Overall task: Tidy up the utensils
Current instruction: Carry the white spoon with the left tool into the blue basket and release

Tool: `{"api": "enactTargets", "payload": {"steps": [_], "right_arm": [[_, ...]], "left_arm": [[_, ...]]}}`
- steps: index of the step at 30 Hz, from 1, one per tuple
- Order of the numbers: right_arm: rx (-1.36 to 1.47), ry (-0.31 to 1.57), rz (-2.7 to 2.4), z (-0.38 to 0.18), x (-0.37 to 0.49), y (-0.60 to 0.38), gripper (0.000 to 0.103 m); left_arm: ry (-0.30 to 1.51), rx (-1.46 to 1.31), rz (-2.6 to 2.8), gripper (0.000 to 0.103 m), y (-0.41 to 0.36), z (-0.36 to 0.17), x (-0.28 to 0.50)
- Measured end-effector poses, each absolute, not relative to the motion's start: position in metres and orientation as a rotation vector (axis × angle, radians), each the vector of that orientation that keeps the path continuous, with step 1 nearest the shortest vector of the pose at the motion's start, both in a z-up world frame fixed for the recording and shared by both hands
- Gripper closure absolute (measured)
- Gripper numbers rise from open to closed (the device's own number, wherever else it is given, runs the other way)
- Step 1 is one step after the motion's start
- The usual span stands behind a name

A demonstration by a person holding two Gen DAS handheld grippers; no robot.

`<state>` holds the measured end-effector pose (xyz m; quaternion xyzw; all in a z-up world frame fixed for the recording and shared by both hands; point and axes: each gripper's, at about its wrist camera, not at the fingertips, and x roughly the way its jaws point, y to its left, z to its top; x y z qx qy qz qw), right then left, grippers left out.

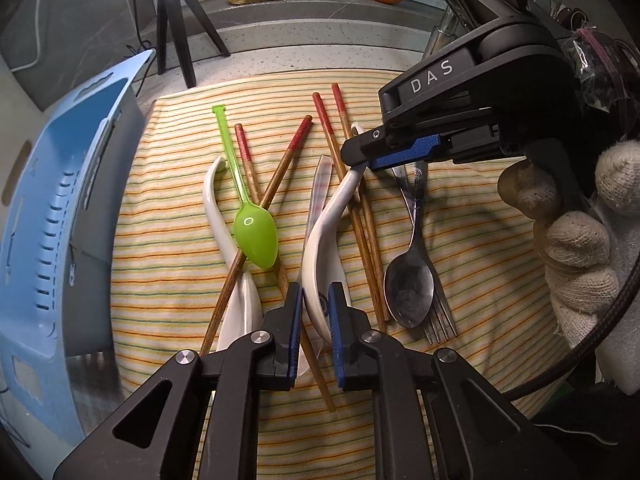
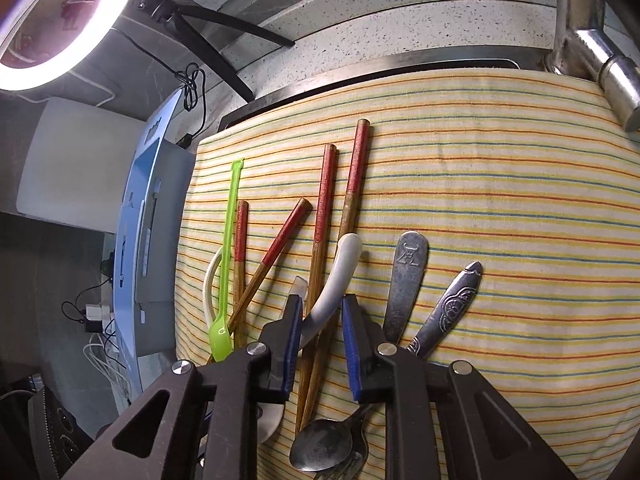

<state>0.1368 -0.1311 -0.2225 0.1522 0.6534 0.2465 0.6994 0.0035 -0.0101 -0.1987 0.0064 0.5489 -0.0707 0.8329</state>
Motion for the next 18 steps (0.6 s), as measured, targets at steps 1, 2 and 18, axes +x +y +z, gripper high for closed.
{"api": "enactTargets", "payload": {"steps": [1,2,18], "right_arm": [[0.338,1.453,0.548,-0.222,0.137,-0.131,0.085],[0.341,1.452,0.546,-0.222,0.136,-0.131,0.085],[0.427,1.412,0.560,-0.194,0.131,-0.139,0.089]], "left_arm": [[1.166,0.007,-0.150,0.091,-0.010,-0.200,0.004],[1.166,-0.004,-0.151,0.092,-0.010,-0.200,0.004],[1.107,-0.095,-0.148,0.094,0.002,-0.182,-0.006]]}}
